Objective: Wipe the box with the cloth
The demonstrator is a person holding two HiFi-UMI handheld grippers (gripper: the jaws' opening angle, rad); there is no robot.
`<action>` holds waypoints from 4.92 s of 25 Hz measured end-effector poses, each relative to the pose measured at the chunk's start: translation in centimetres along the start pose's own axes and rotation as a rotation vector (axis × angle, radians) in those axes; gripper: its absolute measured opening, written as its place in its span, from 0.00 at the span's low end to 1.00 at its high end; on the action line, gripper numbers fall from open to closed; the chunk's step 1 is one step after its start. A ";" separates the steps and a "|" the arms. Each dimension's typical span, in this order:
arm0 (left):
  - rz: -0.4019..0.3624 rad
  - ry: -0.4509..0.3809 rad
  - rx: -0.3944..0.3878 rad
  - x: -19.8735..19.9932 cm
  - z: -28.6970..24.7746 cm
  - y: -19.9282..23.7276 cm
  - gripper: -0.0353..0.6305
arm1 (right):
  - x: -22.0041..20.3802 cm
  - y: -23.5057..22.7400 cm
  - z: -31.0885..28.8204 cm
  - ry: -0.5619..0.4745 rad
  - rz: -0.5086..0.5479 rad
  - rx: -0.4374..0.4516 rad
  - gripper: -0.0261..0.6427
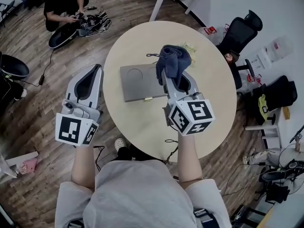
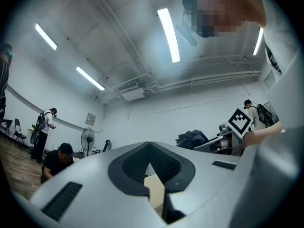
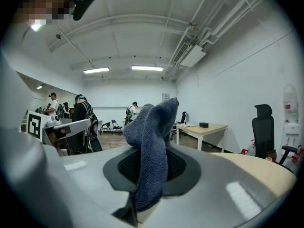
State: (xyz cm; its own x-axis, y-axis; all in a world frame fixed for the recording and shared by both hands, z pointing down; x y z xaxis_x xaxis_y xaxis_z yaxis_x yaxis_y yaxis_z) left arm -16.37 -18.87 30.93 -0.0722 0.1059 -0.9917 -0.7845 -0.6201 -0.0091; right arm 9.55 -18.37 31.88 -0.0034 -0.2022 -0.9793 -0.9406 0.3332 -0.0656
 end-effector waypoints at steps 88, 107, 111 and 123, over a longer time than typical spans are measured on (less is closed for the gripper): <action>0.116 0.194 0.072 -8.6 -5.3 -0.4 0.06 | -20.6 -14.8 -13.0 0.697 -0.140 -0.155 0.14; 0.129 0.160 0.088 -7.5 -3.6 -0.5 0.06 | -17.0 -11.3 -10.8 0.588 -0.162 -0.070 0.14; 0.130 0.153 0.095 -7.1 -2.9 -0.6 0.06 | -15.5 -6.7 -11.0 0.540 -0.205 0.055 0.14; 0.137 0.152 0.131 -7.0 0.3 0.3 0.06 | -21.5 3.8 -12.8 0.693 -0.214 0.224 0.14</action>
State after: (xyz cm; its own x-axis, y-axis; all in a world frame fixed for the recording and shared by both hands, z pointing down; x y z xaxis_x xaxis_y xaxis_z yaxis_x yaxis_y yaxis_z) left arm -16.28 -19.61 37.91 -0.0974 -0.0962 -0.9906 -0.8480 -0.5130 0.1332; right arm 1.67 -24.57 55.10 -0.1106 -0.7911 -0.6016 -0.8532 0.3860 -0.3507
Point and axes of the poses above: the fingertips, and each gripper's own axes: z backward along the fingers, y to its left, x out of its top, the point moved 7 cm from there along z, backward along the fingers, and after that the axes turned 4 degrees about y, right-handed, at the moved point
